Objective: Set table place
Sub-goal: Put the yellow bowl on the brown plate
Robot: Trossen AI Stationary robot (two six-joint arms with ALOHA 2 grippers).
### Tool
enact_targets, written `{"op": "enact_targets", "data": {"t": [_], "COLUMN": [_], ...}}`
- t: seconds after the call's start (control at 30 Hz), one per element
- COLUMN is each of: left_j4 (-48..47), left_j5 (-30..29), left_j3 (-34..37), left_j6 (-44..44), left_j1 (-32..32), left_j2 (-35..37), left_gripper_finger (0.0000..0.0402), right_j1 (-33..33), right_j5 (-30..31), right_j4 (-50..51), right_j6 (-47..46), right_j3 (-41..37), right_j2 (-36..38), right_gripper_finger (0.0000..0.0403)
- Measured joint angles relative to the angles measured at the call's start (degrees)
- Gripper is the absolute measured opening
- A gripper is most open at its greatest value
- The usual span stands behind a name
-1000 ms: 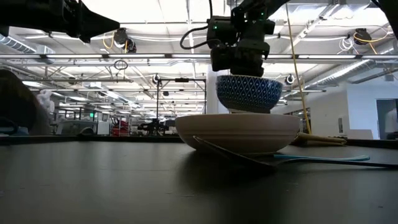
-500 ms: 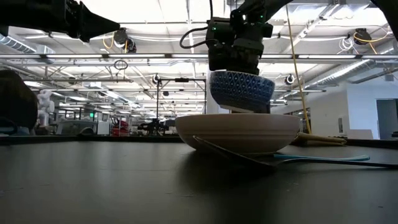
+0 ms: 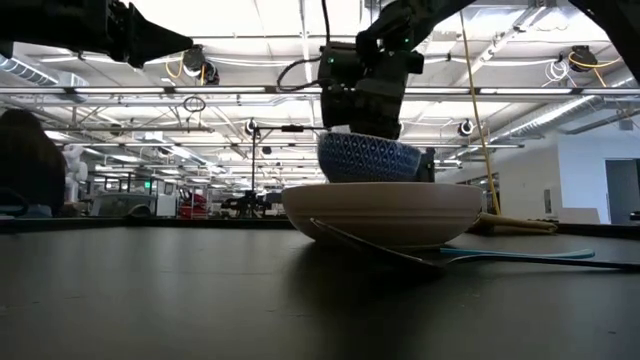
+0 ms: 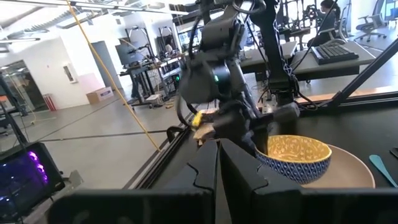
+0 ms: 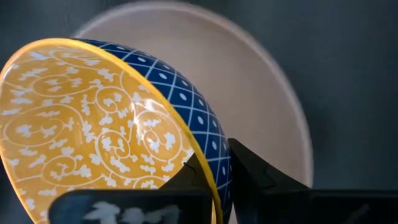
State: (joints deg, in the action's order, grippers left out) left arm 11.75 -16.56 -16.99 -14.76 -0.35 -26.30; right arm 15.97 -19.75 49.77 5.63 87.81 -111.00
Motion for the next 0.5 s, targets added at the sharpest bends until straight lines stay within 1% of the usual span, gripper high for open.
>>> {"op": "enact_targets", "data": {"t": [0.13,0.5], "left_j4": [-0.03,-0.5], "left_j5": [-0.02,-0.04], "left_j3": [0.0,0.0], "left_j6": [-0.02,-0.15], "left_j1": [0.0,0.01], "left_j2": [0.0,0.0], "left_gripper_finger": [0.0026,0.0026], "right_j1": [-0.1,-0.31], "right_j5": [0.11,0.13], "right_j4": [0.72,1.43], "right_j6": [-0.23,-1.94], "right_j3": [-0.13,-0.11], "right_j2": [-1.34,-1.55], "right_gripper_finger": [0.0016,0.0018]}}
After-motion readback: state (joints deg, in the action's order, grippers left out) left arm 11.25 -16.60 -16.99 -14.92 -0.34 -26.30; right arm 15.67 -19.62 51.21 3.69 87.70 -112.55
